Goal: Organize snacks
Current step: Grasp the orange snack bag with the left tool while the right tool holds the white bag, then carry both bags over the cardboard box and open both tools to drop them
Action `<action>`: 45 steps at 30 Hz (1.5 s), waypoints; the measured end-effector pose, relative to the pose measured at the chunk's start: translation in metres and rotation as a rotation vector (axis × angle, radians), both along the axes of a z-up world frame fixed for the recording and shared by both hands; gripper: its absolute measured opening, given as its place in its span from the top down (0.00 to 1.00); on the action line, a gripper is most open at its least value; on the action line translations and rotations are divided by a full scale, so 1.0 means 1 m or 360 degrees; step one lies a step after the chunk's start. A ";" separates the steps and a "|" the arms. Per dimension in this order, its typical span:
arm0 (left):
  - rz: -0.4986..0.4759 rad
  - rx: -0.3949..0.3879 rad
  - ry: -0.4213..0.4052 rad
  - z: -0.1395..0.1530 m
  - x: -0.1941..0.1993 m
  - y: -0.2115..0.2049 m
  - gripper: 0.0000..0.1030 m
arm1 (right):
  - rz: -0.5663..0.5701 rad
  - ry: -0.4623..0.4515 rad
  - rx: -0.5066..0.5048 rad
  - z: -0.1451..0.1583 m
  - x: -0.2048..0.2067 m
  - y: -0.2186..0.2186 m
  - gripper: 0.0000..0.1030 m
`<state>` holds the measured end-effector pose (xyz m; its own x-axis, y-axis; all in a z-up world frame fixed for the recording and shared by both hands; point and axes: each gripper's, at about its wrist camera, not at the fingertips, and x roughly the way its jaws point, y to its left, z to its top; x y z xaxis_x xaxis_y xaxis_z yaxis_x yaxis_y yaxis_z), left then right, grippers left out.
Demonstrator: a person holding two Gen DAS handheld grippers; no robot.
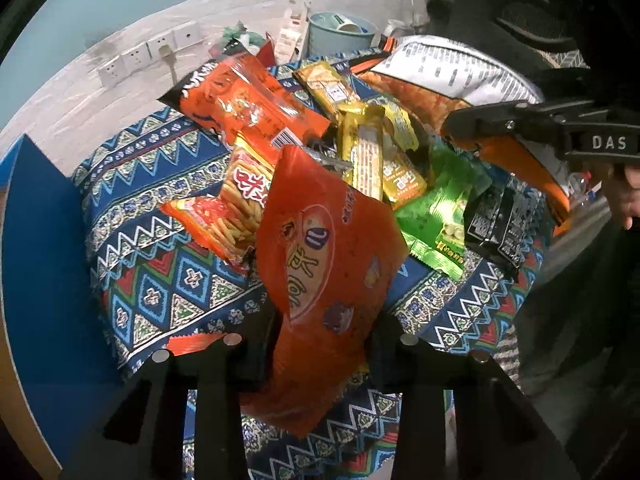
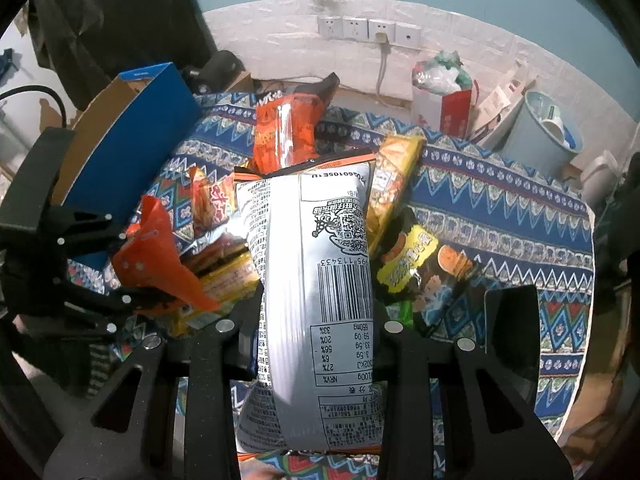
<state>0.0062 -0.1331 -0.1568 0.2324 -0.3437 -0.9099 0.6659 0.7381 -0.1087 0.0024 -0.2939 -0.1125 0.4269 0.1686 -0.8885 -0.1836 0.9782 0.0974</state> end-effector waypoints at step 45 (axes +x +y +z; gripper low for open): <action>0.0953 -0.0041 -0.0329 0.096 0.036 0.209 0.64 | 0.0325 -0.0233 0.0117 0.059 0.079 0.171 0.69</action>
